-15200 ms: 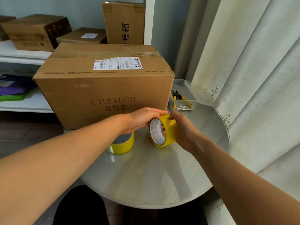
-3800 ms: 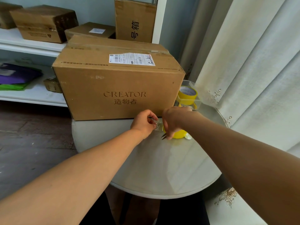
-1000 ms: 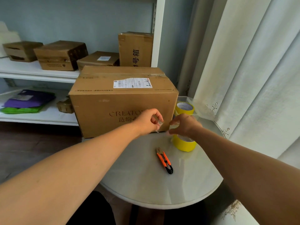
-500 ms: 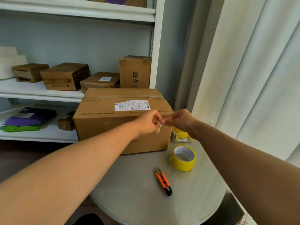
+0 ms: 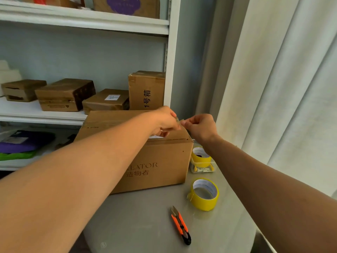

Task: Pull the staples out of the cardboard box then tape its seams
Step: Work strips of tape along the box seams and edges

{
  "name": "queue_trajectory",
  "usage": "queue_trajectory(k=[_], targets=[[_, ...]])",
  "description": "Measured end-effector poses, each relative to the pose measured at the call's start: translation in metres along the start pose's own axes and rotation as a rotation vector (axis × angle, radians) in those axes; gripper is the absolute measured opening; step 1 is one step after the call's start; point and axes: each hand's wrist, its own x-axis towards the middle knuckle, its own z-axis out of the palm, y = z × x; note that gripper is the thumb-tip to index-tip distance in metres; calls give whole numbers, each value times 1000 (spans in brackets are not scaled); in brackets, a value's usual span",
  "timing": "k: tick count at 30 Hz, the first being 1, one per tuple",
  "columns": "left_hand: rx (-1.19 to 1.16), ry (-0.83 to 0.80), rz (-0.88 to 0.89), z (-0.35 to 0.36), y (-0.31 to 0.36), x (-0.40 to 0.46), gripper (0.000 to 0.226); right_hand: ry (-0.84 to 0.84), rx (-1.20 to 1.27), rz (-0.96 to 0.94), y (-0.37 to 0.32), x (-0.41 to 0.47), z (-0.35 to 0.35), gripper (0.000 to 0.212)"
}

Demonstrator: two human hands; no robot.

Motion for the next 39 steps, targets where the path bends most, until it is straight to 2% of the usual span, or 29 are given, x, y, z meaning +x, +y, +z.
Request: queue_trajectory(k=[5, 7, 9, 12, 15, 25, 28, 30, 39], targets=[[322, 2, -62, -7, -7, 10, 42, 133, 122, 76, 9, 0, -16, 21], [378, -4, -59, -16, -21, 12, 35, 96, 180, 176, 14, 0, -27, 19], [380, 18, 42, -12, -31, 15, 23, 26, 199, 316, 20, 0, -31, 18], [351, 3, 185, 5, -33, 18, 21, -44, 236, 509, 26, 0, -23, 24], [293, -32, 219, 16, -35, 20, 21, -56, 301, 609, 31, 1, -15, 23], [178, 3, 76, 24, -33, 27, 30, -52, 272, 637, 38, 6, -7, 23], [115, 29, 31, 25, -34, 30, 21, -56, 259, 640, 39, 7, -7, 23], [88, 22, 15, 25, -33, 30, 17, -62, 257, 640, 39, 8, -7, 23], [109, 38, 4, 26, -32, 28, 26, -76, 258, 651, 41, 7, -6, 21]])
